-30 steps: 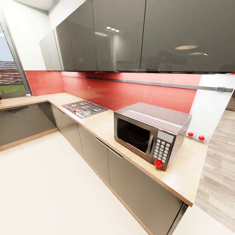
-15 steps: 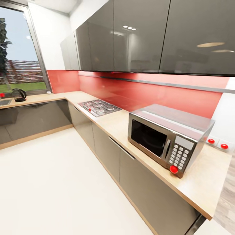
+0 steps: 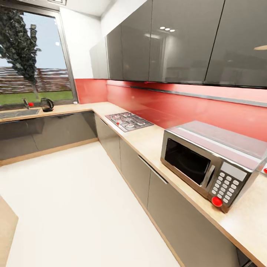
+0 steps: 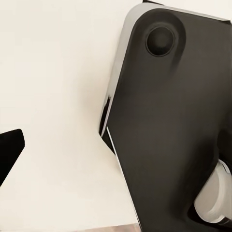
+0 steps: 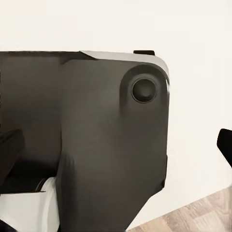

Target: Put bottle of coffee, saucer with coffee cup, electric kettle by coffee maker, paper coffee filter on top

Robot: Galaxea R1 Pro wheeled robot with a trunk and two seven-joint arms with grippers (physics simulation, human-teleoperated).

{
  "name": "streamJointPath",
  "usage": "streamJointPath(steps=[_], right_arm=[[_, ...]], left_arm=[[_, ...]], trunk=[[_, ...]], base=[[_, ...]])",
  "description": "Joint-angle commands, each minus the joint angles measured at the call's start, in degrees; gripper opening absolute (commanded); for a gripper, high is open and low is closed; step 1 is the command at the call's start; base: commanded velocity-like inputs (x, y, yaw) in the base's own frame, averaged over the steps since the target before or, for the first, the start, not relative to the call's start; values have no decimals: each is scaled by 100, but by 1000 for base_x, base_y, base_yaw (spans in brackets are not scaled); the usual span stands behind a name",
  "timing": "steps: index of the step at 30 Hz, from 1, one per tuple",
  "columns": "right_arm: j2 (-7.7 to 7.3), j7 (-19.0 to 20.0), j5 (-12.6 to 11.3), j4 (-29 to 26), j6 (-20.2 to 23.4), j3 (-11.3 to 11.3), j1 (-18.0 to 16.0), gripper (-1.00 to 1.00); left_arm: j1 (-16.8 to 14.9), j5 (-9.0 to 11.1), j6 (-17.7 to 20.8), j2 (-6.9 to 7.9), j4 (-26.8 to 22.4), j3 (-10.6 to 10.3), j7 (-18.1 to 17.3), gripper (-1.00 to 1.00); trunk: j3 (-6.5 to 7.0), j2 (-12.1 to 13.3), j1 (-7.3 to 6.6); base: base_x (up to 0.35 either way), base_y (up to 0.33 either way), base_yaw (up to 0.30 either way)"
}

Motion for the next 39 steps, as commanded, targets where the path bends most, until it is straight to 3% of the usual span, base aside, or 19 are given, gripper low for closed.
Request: streamJointPath(steps=[1,39], right_arm=[[0,-2,3,3,-19,0,-3,100],[0,-2,3,3,-20,0,-6,100]], left_arm=[[-6,-1,-22,0,9,16,3,100],[-6,-1,-22,-8,8,17,3,100]], trunk=[[7,36,-22],[547,1560,-857]], base=[[0,0,275],[0,0,275]])
